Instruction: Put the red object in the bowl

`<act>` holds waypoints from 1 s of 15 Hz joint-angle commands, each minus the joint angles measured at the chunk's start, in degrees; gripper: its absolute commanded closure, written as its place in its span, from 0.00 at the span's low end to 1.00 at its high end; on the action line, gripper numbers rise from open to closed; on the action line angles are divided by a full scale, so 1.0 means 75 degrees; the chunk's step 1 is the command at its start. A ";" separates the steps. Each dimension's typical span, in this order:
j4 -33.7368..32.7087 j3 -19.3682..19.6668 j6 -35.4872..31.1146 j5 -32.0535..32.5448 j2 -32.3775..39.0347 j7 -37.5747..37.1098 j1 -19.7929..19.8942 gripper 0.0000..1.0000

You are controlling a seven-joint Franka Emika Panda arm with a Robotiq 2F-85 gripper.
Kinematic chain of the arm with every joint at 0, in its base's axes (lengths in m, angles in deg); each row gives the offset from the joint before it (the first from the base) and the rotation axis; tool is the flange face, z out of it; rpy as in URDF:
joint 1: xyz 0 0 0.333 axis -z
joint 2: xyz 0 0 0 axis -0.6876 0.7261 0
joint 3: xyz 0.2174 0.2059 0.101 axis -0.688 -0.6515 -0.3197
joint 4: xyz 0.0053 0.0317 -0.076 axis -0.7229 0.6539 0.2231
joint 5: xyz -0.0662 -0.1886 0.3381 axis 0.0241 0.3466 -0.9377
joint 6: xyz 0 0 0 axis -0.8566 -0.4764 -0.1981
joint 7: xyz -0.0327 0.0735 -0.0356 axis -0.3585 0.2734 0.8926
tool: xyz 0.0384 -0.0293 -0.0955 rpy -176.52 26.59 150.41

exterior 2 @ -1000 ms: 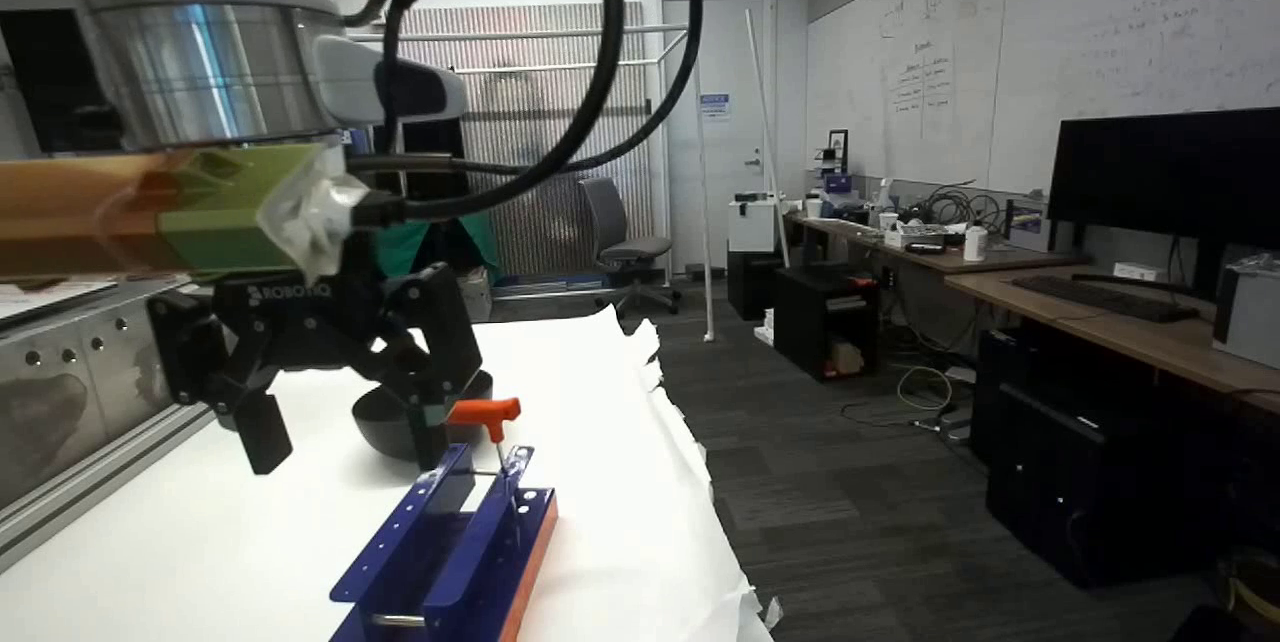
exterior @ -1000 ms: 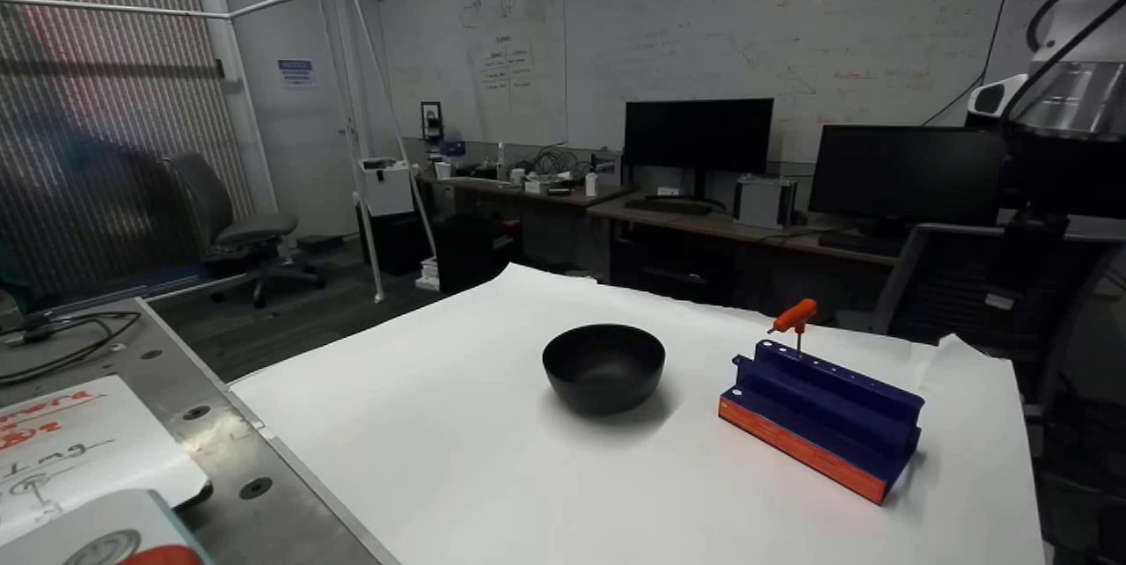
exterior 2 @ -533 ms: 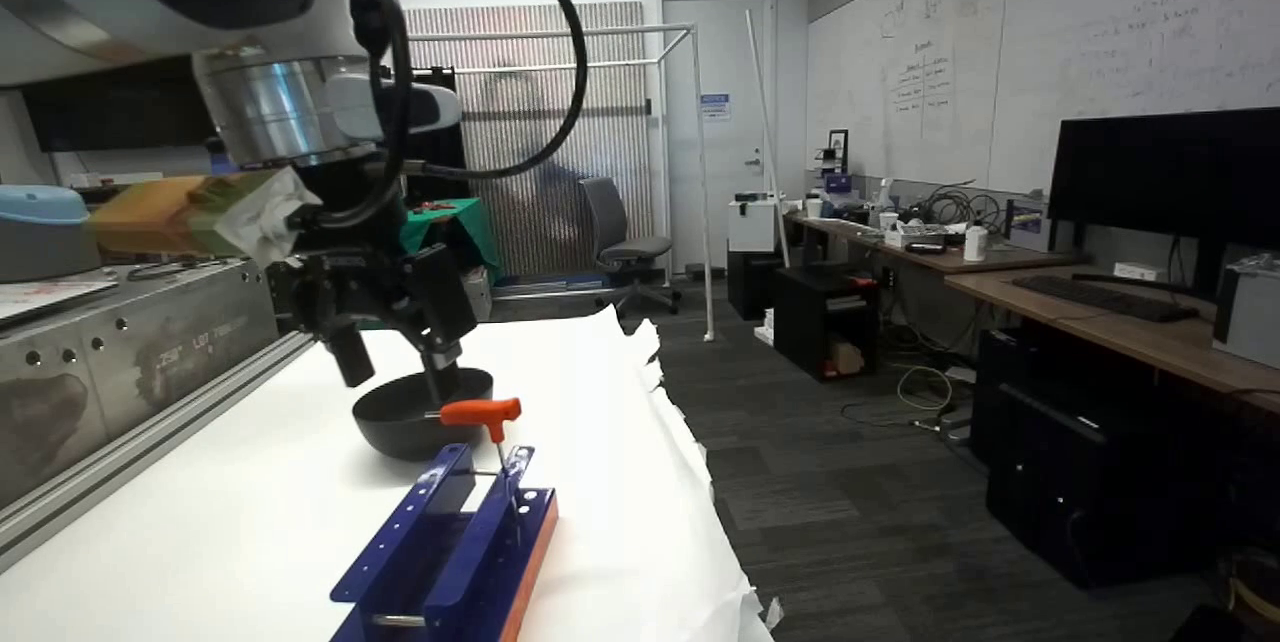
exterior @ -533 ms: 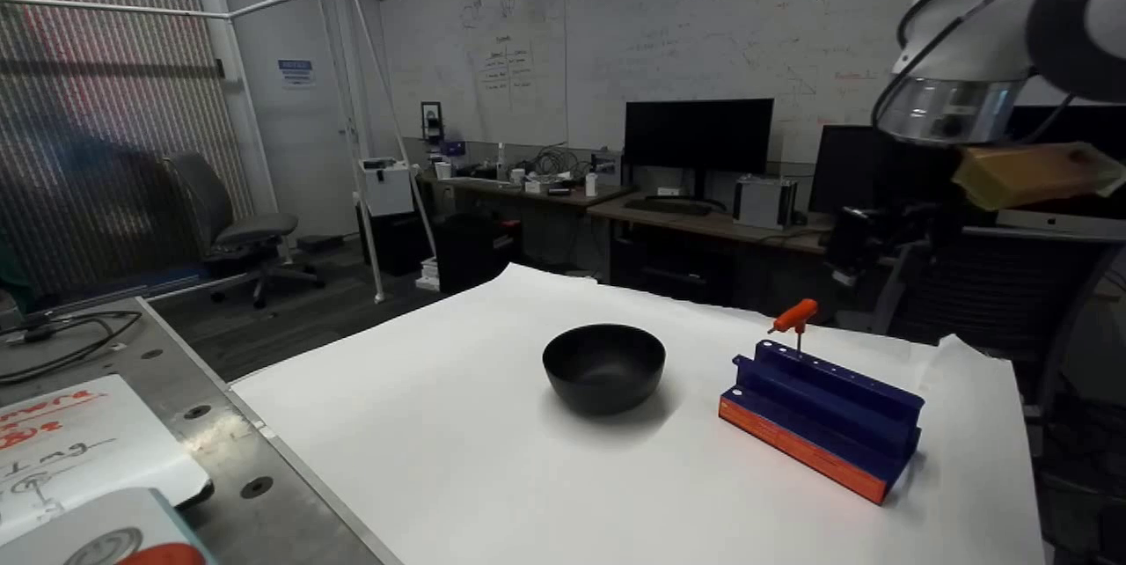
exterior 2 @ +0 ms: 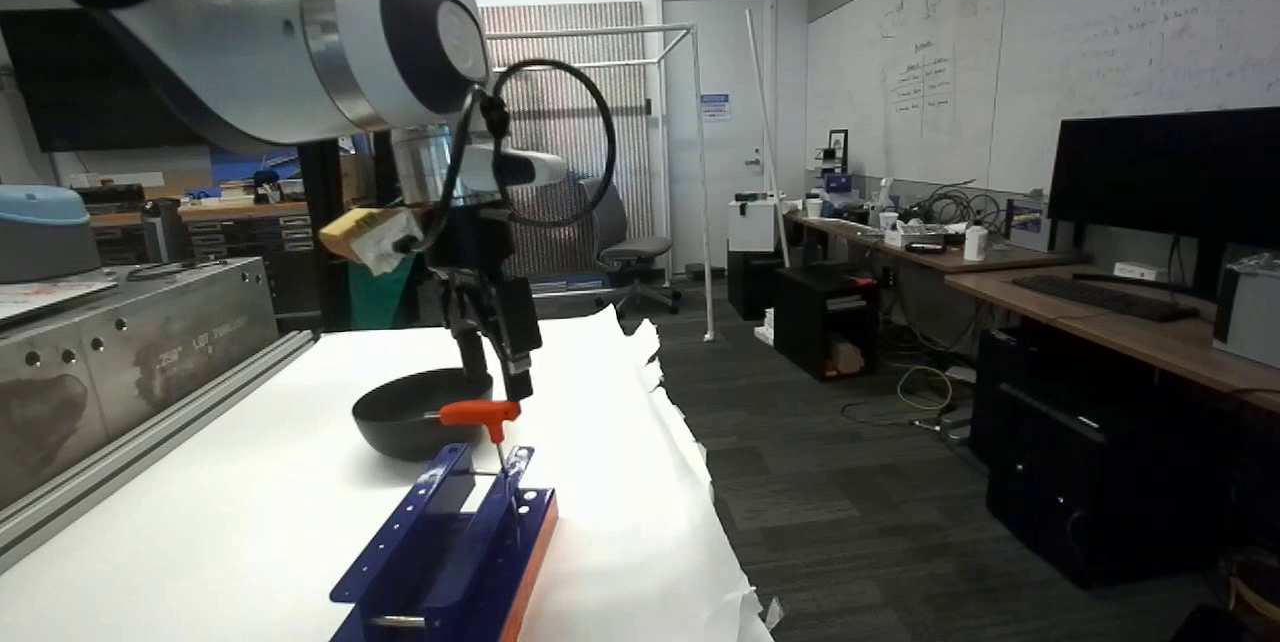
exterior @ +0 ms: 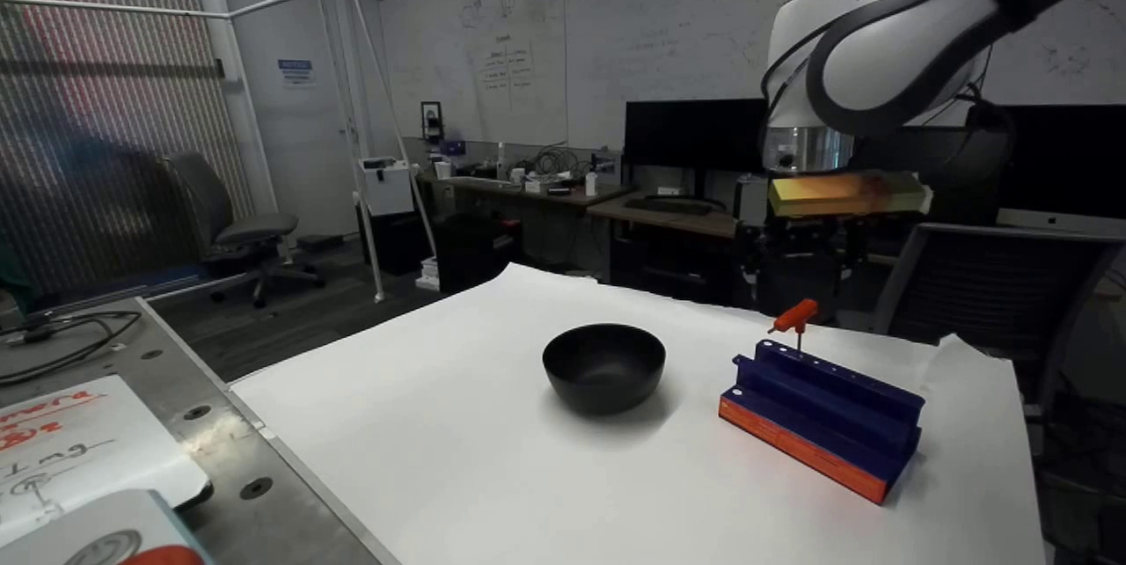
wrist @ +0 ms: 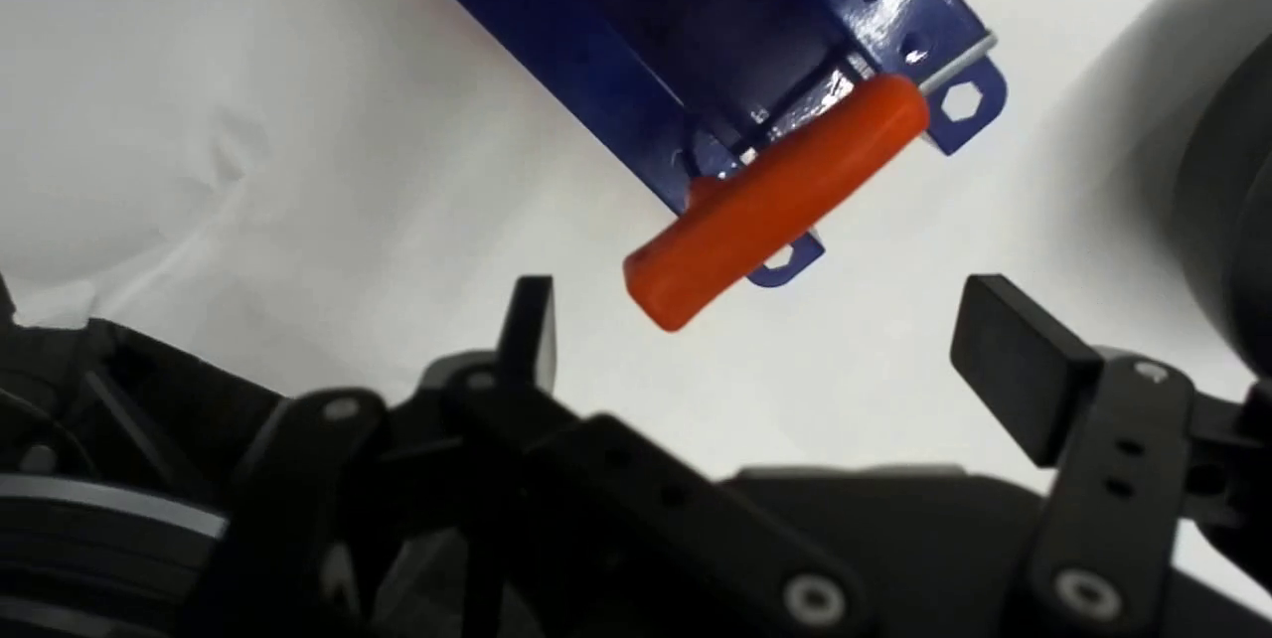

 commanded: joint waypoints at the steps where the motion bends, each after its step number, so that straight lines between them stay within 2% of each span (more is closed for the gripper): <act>1: -0.0878 0.0542 0.0722 -0.0679 0.0859 -0.0492 -0.0252 0.27; 3: -0.0952 0.0724 0.0911 -0.0942 0.1036 -0.0726 -0.0328 0.30; 8: -0.0676 0.0837 0.0960 -0.1232 0.0870 -0.1201 -0.0599 0.70; 12: -0.0509 0.0826 0.0885 -0.1056 0.0663 -0.1593 -0.0828 0.99; 13: -0.0470 0.0843 0.0889 -0.1001 0.0554 -0.1676 -0.0855 1.00; 15: -0.0366 0.0882 0.0960 -0.0810 0.0225 -0.1841 -0.0894 0.96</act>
